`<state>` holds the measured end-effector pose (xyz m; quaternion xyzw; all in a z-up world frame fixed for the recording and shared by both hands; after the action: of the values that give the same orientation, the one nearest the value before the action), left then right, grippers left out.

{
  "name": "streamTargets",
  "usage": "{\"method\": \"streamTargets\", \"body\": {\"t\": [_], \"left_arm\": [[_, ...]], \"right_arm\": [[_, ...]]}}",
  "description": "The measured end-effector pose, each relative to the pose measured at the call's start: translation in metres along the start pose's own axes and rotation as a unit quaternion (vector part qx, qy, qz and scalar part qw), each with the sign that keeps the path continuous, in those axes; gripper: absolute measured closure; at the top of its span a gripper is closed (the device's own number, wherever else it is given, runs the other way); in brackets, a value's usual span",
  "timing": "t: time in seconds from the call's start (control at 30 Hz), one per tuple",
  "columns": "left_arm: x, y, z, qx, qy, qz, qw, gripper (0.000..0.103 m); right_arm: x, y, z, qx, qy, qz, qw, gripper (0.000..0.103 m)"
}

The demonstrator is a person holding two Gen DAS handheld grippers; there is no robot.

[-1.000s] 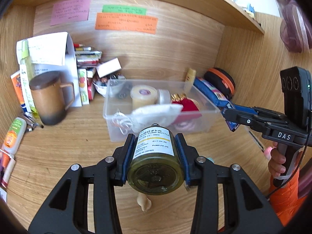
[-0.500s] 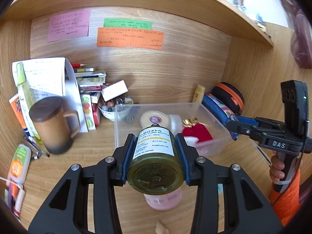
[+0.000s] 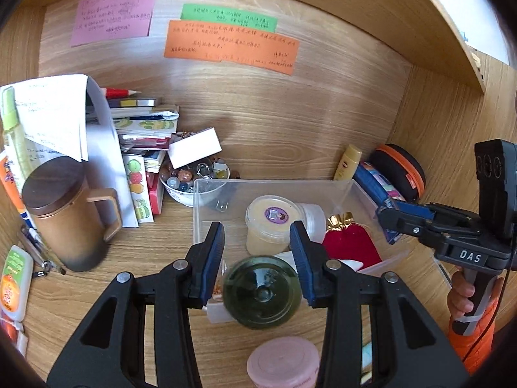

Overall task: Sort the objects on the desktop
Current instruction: 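Lift and carry the green bottle and gold box toward the clear box, then lower the gold box and green bottle into the clear box and open both grippers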

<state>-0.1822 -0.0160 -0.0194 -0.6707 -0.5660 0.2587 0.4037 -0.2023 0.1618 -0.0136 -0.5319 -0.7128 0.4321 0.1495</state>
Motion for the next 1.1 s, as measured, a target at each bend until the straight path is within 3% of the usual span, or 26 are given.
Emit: {"method": "streamTargets", "body": {"t": [0.73,1.0,1.1], "left_arm": [[0.0,-0.002,0.055,-0.047,-0.004,0.015,0.9988,0.061],[0.003,0.005,0.066,-0.063,-0.007,0.029,0.9976,0.06],[0.004,0.008,0.07,-0.072,-0.007,0.031,0.9969,0.052]], "right_arm": [[0.016,0.018,0.04,-0.063,0.006,0.023,0.998,0.066],[0.015,0.025,0.05,-0.075,0.04,0.01,0.996,0.066],[0.012,0.027,0.052,-0.078,0.046,0.001,0.996,0.066]]}}
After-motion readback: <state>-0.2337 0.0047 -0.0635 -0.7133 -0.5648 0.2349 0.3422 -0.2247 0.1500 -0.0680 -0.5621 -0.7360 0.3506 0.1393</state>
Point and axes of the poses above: each gripper's, at about its wrist camera, not at the fingertips, and z roughly the way its jaws point, x to its right, y to its underside, the point moved 5 cm from there along z, roughly the way its jaws point, and after that the axes turned 6 degrees about z, right-handed, at the moved point
